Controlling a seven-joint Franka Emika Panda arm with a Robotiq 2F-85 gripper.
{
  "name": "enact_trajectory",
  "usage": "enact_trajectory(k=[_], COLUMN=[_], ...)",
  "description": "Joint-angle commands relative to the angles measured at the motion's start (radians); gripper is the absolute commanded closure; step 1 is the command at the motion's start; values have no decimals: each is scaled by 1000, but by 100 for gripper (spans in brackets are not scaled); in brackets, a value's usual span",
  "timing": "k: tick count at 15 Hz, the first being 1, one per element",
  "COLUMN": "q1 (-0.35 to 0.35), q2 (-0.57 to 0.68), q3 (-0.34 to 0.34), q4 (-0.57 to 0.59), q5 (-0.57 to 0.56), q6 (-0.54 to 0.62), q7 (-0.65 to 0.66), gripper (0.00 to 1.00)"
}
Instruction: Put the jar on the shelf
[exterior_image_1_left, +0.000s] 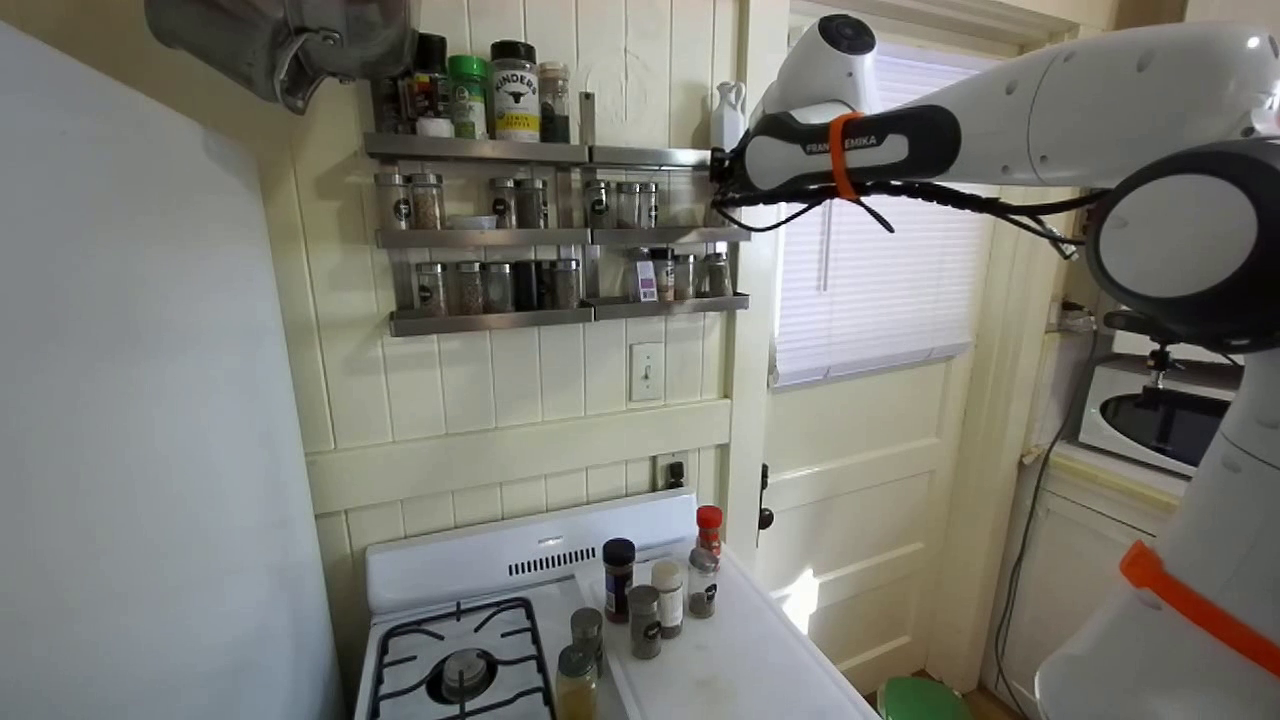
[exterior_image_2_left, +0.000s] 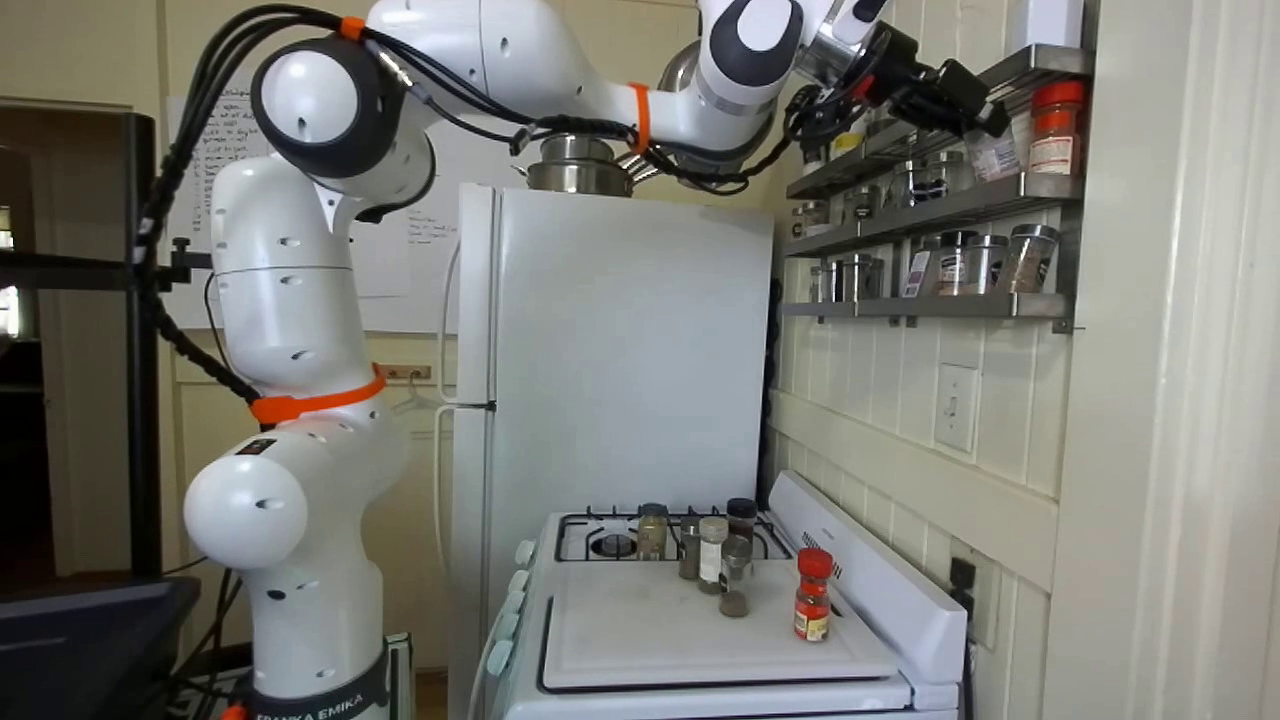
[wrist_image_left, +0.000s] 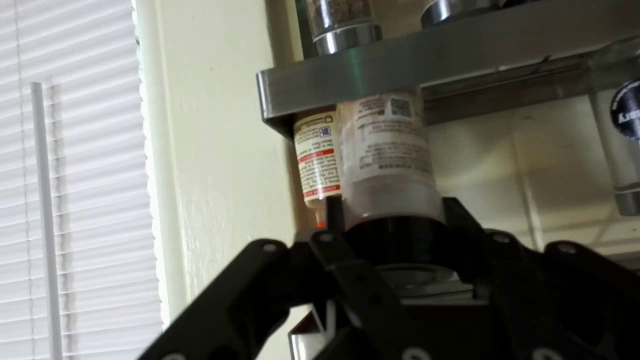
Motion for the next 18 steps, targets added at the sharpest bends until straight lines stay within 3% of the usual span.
enact_trajectory(k=[1,18], q1=[68,158], q2=[18,89], q3=[-58,-132], q4=[28,115], q5=[-6,32], q6=[-61,-132], q7=[25,-7], gripper=[75,75])
